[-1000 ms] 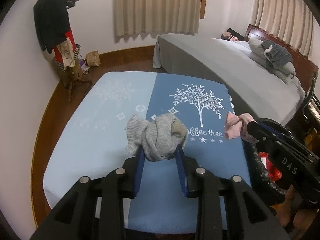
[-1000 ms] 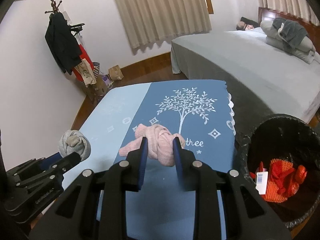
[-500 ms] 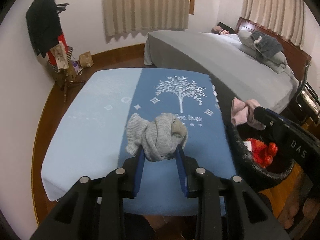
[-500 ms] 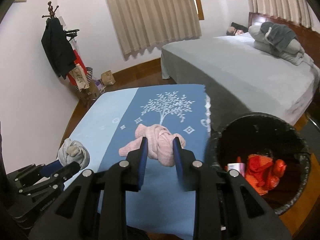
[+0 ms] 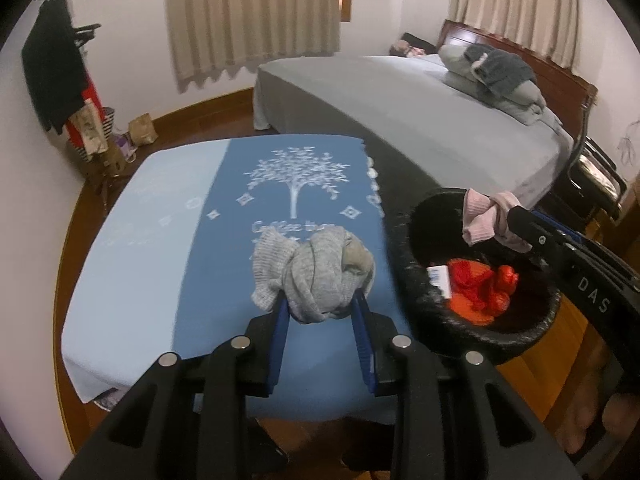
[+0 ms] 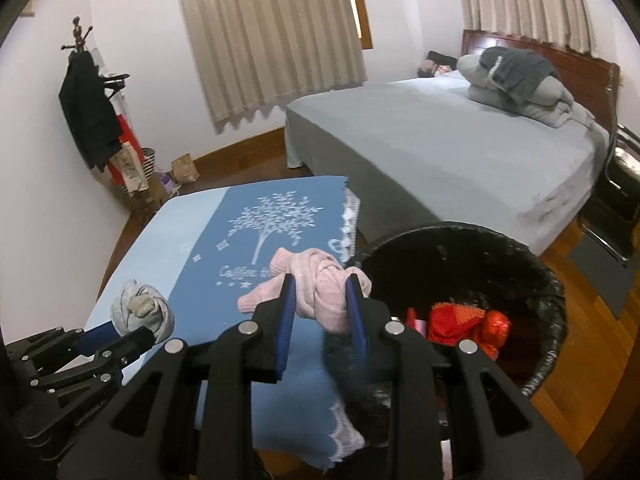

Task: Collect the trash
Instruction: 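Carry the grey sock with the left gripper while the right gripper carries the pink sock over the bin, then open both grippers to drop the socks into the bin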

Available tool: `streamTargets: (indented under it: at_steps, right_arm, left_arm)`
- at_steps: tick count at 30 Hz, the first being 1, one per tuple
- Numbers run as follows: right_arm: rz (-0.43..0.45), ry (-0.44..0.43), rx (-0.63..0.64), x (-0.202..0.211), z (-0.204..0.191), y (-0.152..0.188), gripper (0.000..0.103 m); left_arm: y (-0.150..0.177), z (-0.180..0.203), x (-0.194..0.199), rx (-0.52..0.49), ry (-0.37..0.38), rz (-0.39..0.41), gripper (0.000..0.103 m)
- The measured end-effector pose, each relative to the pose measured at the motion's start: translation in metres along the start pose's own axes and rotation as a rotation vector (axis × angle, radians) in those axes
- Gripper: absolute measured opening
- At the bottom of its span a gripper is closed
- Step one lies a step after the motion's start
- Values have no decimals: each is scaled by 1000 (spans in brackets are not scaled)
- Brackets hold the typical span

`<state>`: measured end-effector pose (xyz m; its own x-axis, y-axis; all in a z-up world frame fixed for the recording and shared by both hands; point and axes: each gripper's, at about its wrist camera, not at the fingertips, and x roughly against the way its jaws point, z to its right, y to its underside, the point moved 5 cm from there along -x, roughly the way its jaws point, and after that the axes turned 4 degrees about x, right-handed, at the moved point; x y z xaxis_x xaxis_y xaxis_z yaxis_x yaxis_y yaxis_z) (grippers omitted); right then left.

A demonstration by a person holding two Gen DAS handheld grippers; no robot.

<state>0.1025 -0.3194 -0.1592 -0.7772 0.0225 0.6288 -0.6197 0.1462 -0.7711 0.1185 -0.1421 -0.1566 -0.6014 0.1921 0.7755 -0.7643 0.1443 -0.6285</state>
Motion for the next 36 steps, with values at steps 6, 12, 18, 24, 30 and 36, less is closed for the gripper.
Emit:
streamTargets:
  at_steps: [6,12,18,24,30,36]
  right_arm:
    - [7,32,-21,7,33,5,25]
    - [-8,68,-41,0,70,8,25]
    - [-44,107,-60,-15,110,13,25]
    - [-69,137,-65,-27,140,17,25]
    - [-122,148,-98,-48,169,27,25]
    - [-154,155,-105,-64,185,31,25]
  left_arm:
    - [-2,37,-6,-35,26,-5,31]
    - [-5,72,-25,-52,63,-40,31]
    - [-7,103,-53,-59,120,-88,31]
    - [-9,131,-71,-100,135,-103,32]
    - [-6,161,-93,-135,180,-133,32]
    - [-4,185,-113,-169,215,-153,33]
